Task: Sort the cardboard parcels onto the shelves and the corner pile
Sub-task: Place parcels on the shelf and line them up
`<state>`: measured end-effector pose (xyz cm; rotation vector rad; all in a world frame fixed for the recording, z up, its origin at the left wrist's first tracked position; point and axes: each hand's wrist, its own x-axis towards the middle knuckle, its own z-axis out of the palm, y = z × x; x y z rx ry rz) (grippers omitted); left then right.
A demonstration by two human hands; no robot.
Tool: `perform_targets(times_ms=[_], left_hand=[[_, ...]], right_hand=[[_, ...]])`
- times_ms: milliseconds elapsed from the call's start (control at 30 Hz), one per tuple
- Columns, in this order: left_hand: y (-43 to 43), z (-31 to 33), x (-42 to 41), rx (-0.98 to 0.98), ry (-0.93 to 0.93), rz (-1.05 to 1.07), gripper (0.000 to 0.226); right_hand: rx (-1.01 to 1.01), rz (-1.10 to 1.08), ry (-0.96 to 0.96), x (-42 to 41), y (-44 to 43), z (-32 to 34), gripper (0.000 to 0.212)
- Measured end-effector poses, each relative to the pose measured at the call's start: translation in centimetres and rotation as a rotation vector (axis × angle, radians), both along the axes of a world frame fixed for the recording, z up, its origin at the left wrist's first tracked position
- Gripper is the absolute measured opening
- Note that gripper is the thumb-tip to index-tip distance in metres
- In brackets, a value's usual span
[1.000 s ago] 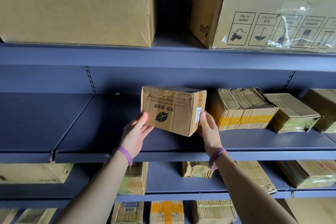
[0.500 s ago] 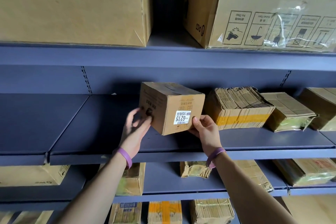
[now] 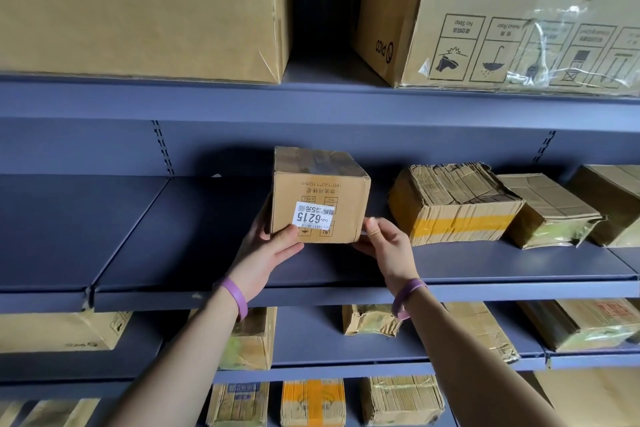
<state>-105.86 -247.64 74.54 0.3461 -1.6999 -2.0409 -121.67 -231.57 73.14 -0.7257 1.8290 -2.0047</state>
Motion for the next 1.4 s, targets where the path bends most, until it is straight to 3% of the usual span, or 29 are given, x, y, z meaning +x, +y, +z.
perform_targets(times_ms=[67, 133, 233, 333, 367, 467, 533, 633, 667, 833, 933, 1100, 1400], left_hand=[[-0.3, 0.2, 0.1, 0.056, -0.003, -0.029, 0.058], [-0.5, 0.2, 0.1, 0.193, -0.004, -0.053, 0.079], [-1.2, -0.2, 0.2, 0.345, 0.031, -0.105, 0.094], [-1.4, -0.3, 0.2, 0.385, 0.026, -0.168, 0.097], [-1.5, -0.4, 0.1, 0.376, 0.013, -0.188, 0.098], [-1.5, -0.3, 0.1, 0.345, -0.031, -0.224, 0.101], [-1.4, -0.1, 0.1, 0.365, -0.04, -0.201, 0.099], [-1.4, 0.1, -0.2, 0.447, -0.017, -0.074, 0.064], [-1.4, 0.1, -0.3, 0.442, -0.009, -0.035, 0.055], [-0.9, -0.3, -0.8, 0.315, 0.074, 0.168, 0.051], [-0.5, -0.2, -0.7, 0.24, 0.064, 0.159, 0.044], [-1.1, -0.8, -0.1, 0.069, 0.046, -0.061, 0.076], [-1.3, -0.6, -0.3, 0.268, 0.078, 0.063, 0.089]], right_hand=[[0.003, -0.017, -0.026, 0.0, -0.1, 0.2, 0.032], [-0.017, -0.036, -0.069, -0.1, -0.2, 0.2, 0.049], [-0.052, -0.046, -0.13, -0.3, -0.3, 0.4, 0.048], [-0.063, -0.027, -0.17, -0.5, -0.3, 0.3, 0.079], [-0.065, -0.018, -0.175, -0.5, -0.2, 0.4, 0.079], [-0.074, 0.003, -0.159, -0.6, 0.0, 0.5, 0.038], [-0.089, -0.004, -0.167, -0.6, 0.0, 0.5, 0.025], [-0.096, -0.046, -0.177, -0.5, 0.0, 0.4, 0.008], [-0.095, -0.058, -0.173, -0.6, 0.0, 0.3, 0.008], [-0.139, -0.067, -0.164, -0.3, 0.1, 0.2, 0.01], [-0.136, -0.075, -0.157, -0.2, 0.0, 0.2, 0.01], [-0.106, -0.035, -0.09, -0.1, 0.0, 0.2, 0.013], [-0.025, 0.024, -0.026, -0.3, -0.3, -0.2, 0.016]])
